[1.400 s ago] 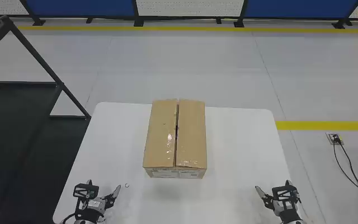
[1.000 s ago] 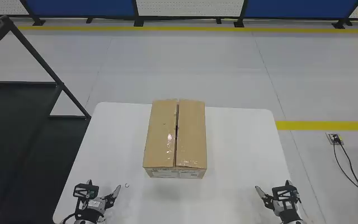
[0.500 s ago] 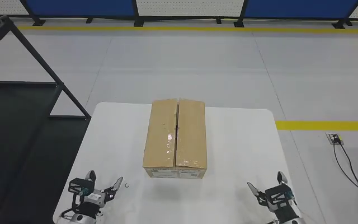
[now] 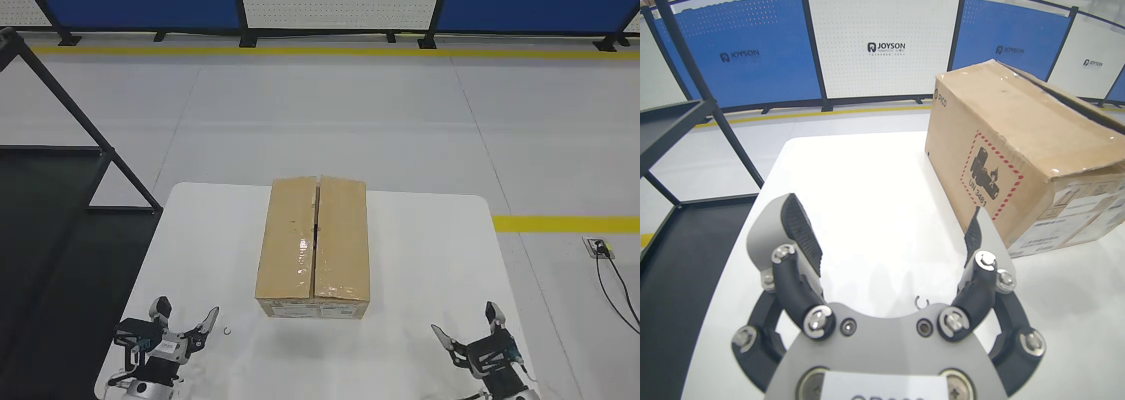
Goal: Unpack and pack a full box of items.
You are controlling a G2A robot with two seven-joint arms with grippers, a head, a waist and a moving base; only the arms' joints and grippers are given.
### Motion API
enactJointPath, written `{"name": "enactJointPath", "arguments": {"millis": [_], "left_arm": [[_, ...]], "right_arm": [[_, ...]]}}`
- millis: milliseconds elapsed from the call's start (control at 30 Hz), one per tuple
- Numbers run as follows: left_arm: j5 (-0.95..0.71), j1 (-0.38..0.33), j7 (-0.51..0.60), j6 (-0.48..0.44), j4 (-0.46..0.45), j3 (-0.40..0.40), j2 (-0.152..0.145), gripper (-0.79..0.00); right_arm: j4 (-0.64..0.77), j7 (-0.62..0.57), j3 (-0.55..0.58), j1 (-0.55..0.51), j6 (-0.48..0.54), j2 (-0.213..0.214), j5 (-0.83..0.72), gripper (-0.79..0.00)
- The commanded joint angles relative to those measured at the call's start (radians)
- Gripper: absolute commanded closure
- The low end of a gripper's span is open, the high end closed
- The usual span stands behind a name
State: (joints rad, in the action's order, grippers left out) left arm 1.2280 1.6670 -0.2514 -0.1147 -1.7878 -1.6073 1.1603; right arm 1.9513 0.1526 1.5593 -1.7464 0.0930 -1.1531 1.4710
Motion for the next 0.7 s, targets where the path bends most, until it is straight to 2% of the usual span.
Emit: {"name": "enactJointPath", "arguments": {"millis": [0,67,200,467,600,667], "left_arm": [[0.000,0.000,0.000,0.000,0.000,0.000,0.000,-0.785],[-0.006,-0.003,0.007,0.002,0.004,0.001,0.000,-0.785],[-0.068,-0.071,0.075,0.010,0.028,0.026,0.007,-0.785],[-0.048,-0.194,0.077,0.038,0.106,0.092,0.019,-0.785],[-0.048,-0.230,0.075,0.040,0.131,0.113,0.024,-0.785],[-0.048,-0.234,0.076,0.041,0.132,0.114,0.024,-0.785]], "right_arm": [[0.000,0.000,0.000,0.000,0.000,0.000,0.000,-0.785],[0.000,0.000,0.000,0.000,0.000,0.000,0.000,-0.785],[0.002,-0.006,-0.030,0.013,-0.018,-0.004,0.013,-0.785],[-0.030,-0.001,-0.130,0.106,-0.126,-0.027,-0.044,-0.785],[-0.070,-0.012,-0.187,0.172,-0.211,-0.041,-0.027,-0.785],[-0.076,-0.028,-0.208,0.184,-0.203,-0.044,-0.017,-0.785]]}}
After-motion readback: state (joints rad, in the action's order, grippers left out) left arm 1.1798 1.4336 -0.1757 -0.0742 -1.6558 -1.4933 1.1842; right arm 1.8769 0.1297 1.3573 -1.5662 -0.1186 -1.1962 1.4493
